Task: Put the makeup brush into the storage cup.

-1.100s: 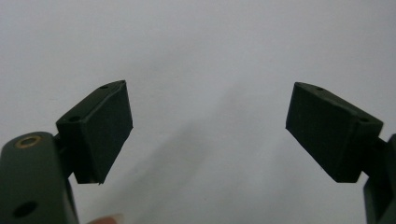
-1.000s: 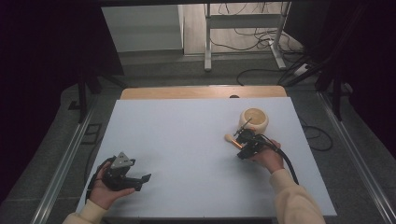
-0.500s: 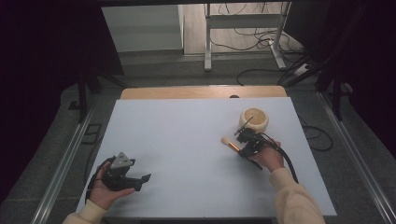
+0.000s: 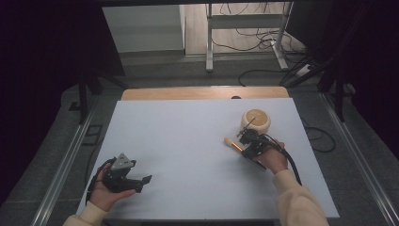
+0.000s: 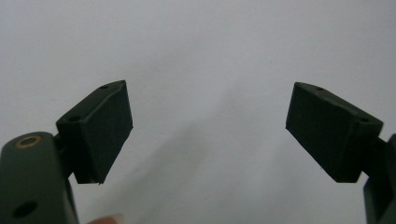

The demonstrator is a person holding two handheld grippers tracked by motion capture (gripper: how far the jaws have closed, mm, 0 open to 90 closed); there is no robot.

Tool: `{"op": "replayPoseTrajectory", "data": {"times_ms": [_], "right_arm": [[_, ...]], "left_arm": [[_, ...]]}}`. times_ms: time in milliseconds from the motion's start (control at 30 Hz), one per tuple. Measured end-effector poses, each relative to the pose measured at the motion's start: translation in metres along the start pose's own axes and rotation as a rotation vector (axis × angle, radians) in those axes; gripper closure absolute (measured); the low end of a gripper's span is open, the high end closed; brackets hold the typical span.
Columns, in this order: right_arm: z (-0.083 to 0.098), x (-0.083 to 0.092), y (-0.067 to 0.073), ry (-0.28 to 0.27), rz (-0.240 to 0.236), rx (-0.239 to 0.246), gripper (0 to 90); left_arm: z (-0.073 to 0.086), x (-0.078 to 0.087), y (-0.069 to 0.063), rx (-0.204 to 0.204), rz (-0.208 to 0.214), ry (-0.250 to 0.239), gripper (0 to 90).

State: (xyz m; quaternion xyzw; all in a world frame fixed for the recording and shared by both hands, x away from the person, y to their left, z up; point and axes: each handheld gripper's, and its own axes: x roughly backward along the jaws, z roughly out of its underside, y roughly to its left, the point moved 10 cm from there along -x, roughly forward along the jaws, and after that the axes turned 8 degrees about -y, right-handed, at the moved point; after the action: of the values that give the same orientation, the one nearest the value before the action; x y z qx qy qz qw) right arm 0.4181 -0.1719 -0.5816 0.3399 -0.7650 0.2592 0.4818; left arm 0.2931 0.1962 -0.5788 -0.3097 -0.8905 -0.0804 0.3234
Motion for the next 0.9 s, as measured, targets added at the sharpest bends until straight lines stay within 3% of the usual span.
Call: {"op": "replayPoseTrajectory", "data": {"times_ms": [367, 900], "right_arm": [[-0.014, 0.02, 0.004, -0.074, 0.01, 0.027, 79.5], [-0.024, 0.038, 0.006, -0.169, -0.013, 0.008, 79.5]], "left_arm": [[0.0, 0.0, 0.0, -0.001, 0.0, 0.0, 15.3], [0.0, 0.0, 0.0, 0.003, -0.001, -0.001, 15.3]]}}
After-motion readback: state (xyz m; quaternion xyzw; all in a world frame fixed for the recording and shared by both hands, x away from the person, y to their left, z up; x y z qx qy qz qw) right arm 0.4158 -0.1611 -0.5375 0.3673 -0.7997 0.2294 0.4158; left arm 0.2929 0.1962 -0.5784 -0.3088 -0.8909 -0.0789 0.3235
